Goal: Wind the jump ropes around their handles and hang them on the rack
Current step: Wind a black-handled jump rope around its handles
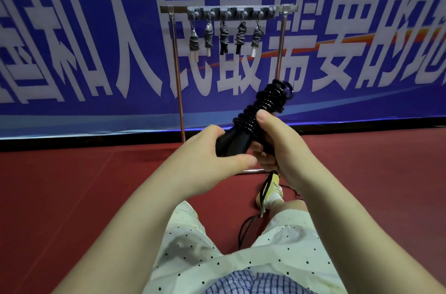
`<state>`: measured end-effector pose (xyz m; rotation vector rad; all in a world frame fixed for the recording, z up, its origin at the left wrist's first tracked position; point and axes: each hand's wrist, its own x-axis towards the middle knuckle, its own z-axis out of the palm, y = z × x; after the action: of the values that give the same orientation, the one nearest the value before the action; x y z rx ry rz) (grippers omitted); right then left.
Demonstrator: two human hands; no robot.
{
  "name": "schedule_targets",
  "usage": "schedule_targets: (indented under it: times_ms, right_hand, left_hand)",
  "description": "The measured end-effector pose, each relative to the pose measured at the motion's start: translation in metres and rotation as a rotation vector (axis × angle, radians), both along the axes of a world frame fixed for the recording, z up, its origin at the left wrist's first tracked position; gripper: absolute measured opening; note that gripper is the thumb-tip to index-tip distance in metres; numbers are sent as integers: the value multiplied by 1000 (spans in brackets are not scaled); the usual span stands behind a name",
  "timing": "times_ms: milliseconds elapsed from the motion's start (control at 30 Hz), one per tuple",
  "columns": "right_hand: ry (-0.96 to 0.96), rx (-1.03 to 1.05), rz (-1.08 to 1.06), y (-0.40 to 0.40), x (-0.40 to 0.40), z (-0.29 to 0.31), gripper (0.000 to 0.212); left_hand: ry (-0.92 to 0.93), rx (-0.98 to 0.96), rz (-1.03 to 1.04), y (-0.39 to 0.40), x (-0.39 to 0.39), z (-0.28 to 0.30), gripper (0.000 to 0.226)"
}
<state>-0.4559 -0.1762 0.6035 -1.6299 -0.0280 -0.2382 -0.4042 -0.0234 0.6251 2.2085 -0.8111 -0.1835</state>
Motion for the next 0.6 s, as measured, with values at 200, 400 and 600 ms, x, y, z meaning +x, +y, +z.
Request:
schedule_targets:
  times_ms: [200, 400, 600]
  right_hand:
    - [-200, 232, 24, 9, 3, -2, 56]
    - [-229, 279, 371, 15, 9, -5, 59]
    - [-201, 226, 303, 17, 12, -11, 63]
  left_hand:
    - [903, -395, -580, 13, 9, -9, 53]
    - [1278, -519, -963, 12, 12, -26, 79]
    - [1329, -582, -1005, 15, 15, -41, 79]
